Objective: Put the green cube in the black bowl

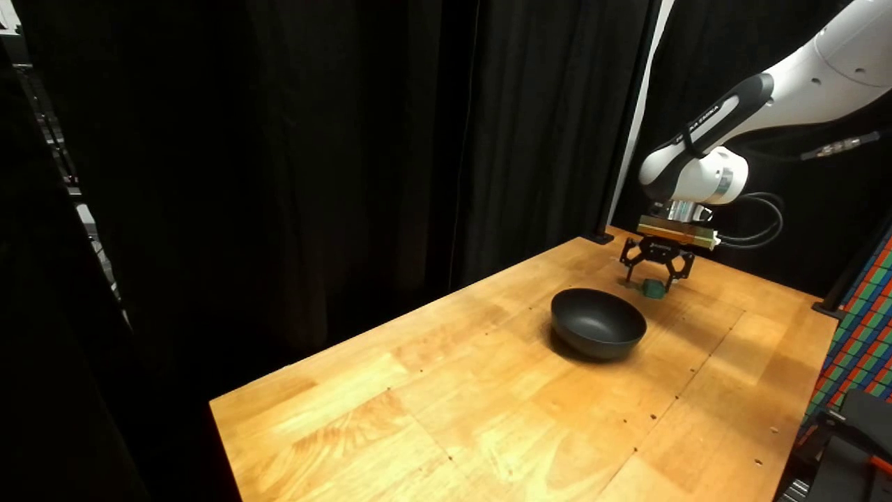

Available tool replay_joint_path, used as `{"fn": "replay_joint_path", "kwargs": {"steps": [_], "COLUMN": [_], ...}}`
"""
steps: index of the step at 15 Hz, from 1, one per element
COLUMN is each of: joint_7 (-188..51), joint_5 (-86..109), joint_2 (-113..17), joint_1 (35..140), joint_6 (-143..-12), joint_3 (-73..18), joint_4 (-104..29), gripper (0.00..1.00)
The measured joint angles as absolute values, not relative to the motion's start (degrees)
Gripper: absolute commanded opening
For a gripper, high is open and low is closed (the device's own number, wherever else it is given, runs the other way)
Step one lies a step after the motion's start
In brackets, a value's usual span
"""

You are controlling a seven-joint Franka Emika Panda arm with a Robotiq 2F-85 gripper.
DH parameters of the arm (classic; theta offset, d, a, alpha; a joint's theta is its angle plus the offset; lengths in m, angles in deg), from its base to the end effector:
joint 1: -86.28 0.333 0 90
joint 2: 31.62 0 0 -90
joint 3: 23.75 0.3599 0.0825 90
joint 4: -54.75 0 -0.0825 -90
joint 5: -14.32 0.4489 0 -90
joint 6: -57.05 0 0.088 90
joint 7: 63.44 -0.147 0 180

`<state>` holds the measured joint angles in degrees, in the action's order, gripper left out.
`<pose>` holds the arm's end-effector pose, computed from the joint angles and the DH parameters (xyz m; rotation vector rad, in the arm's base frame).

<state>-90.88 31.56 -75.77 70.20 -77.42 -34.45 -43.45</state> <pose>0.6508 -0.3091 0.0790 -2.5945 1.6383 0.1764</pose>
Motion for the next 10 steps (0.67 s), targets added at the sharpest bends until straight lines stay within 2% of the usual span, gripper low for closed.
{"fn": "replay_joint_path", "kwargs": {"steps": [5, 10], "joint_7": [-91.2, -91.4], "joint_5": [31.6, 31.5], "joint_2": [-78.1, -77.0], "joint_1": [70.2, 70.9], "joint_6": [-74.2, -69.6], "joint_3": [-34.9, -34.9], "joint_4": [-39.6, -39.8], "gripper": [0.2, 0.18]}}
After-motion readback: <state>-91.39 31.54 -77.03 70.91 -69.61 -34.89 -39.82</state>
